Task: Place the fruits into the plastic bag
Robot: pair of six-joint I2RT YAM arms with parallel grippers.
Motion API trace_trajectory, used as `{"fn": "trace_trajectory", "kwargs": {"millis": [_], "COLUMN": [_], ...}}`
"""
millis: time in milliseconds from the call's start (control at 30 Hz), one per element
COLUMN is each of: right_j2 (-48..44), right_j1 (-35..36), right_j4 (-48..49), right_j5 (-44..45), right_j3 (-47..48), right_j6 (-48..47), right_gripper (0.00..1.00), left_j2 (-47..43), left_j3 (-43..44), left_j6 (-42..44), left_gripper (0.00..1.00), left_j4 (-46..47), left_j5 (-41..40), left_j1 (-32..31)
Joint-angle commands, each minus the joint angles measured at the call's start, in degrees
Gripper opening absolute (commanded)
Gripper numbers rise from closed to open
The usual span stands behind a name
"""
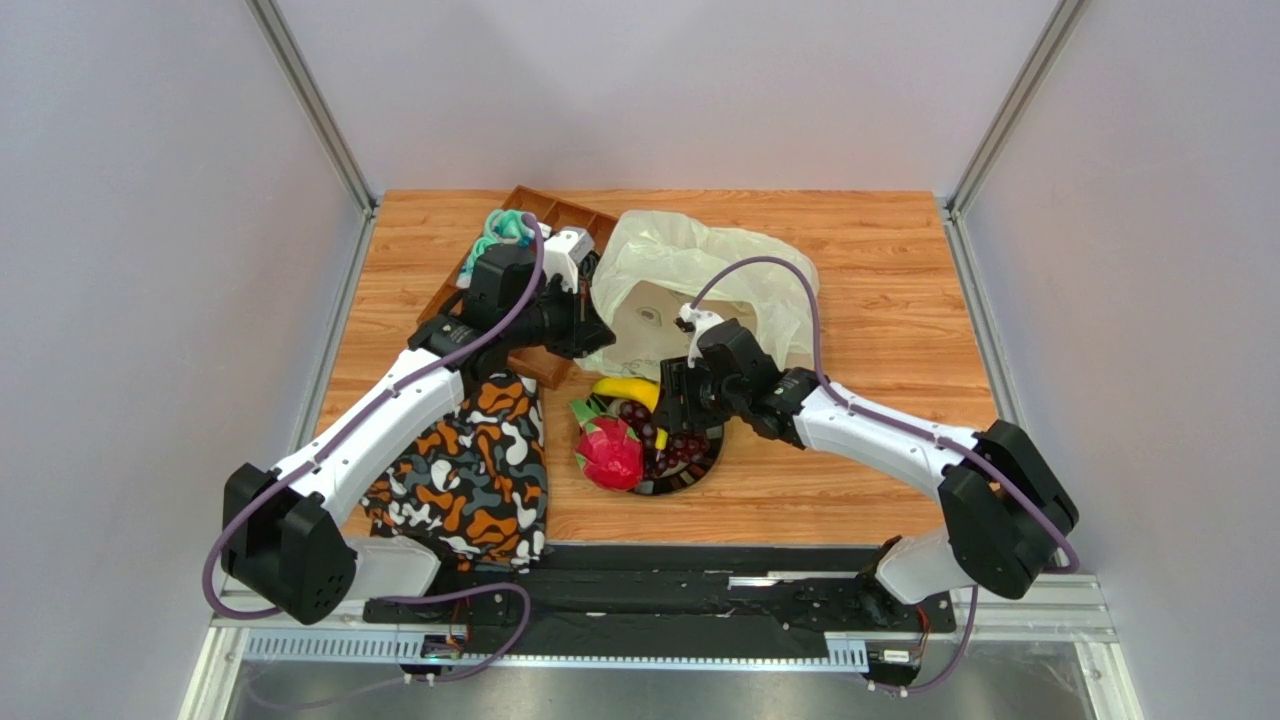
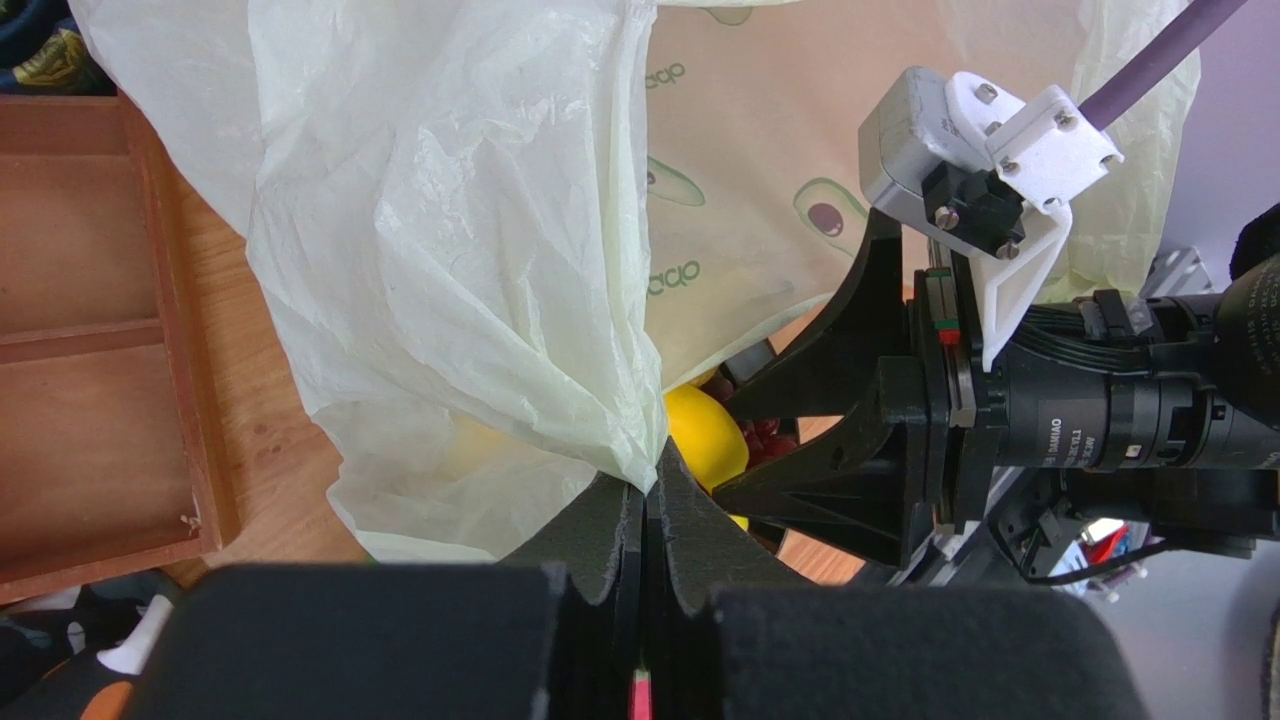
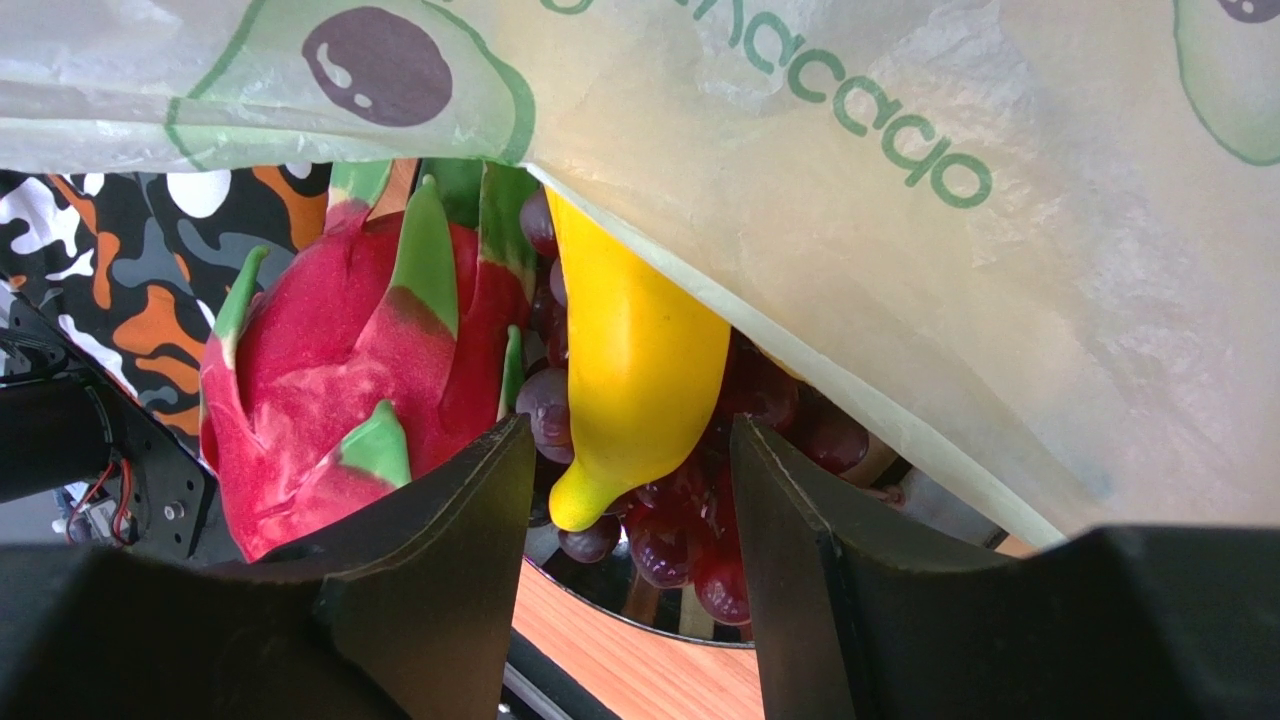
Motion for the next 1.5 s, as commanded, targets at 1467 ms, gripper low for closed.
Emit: {"fn": "trace_trajectory", "kwargs": {"millis": [1467], "right_j2": [-7.5], "right_j1": [0.0], "right_j4": [2.0], "right_j5": [0.3], "right_j3": [-1.1], "right_j6": [-0.7], "right_gripper": [0.28], "left_j2": [-2.6], "left_j3": [1.0], "left_j6": [2.3], "left_gripper": [0.00], "left_j4": [0.6], "left_j5": [-2.9], "left_j1": [-0.3]}}
